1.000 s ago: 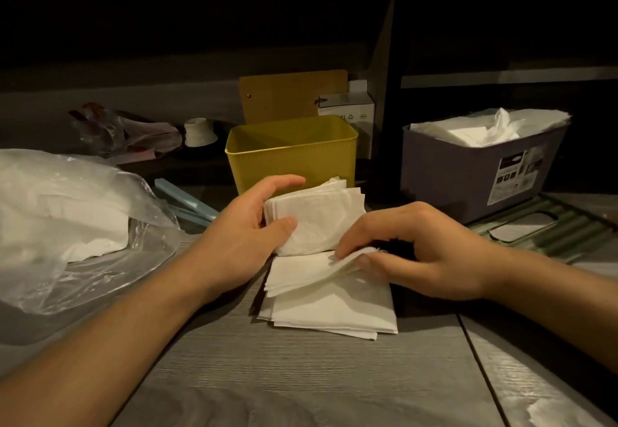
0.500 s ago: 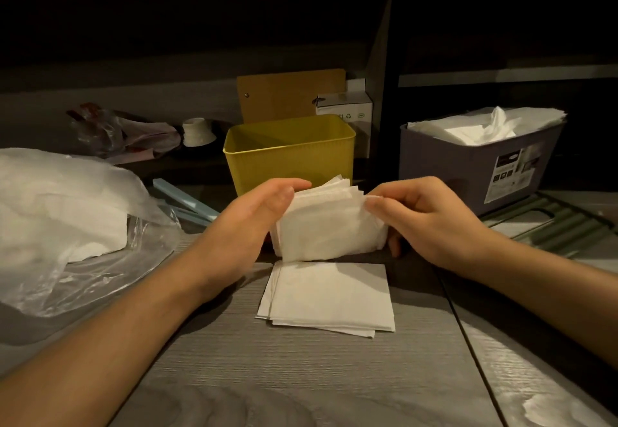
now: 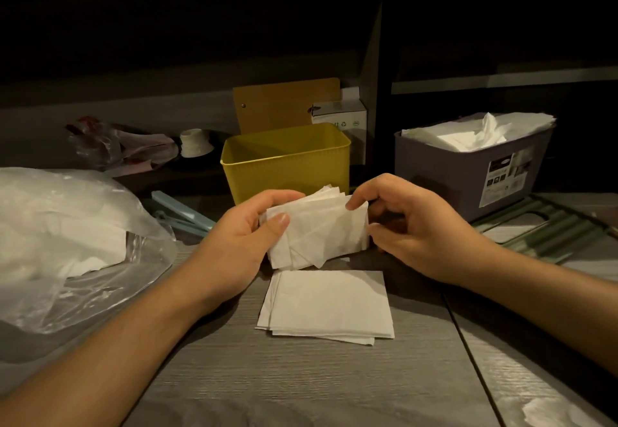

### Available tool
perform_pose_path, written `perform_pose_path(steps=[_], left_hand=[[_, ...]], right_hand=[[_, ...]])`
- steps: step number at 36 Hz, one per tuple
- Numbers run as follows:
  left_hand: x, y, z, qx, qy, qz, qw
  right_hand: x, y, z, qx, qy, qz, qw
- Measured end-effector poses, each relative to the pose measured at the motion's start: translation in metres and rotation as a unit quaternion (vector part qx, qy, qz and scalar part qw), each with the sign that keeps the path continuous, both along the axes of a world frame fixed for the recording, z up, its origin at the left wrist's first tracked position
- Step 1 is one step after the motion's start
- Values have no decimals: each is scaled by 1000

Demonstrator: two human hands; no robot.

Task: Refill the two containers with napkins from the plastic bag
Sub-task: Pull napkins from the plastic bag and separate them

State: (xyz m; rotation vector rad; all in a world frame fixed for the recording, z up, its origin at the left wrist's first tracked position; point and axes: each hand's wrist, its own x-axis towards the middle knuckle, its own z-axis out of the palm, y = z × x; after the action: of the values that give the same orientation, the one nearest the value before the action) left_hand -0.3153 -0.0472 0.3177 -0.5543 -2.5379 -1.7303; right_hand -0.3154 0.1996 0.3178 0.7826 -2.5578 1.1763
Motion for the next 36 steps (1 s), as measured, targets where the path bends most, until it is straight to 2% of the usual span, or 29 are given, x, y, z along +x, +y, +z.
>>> perform_pose_path(steps=[6, 14, 20, 28, 36], left_hand=[[-2, 1, -2, 12, -18, -24, 999], [-1, 5, -2, 30, -16, -50, 998], [-2, 3, -3, 34, -17, -42, 998], [-5, 2, -5, 15, -2, -23, 1000], [-6, 0, -6, 8, 0, -19, 1000]], right_hand=[[-8, -5, -2, 22, -12, -2, 1000], [-12, -16, -5, -1, 6, -28, 1000], [-8, -7, -1, -6, -49, 38, 998], [-10, -2, 1, -89, -105, 77, 987], [-11, -6, -1, -82, -78, 51, 992]])
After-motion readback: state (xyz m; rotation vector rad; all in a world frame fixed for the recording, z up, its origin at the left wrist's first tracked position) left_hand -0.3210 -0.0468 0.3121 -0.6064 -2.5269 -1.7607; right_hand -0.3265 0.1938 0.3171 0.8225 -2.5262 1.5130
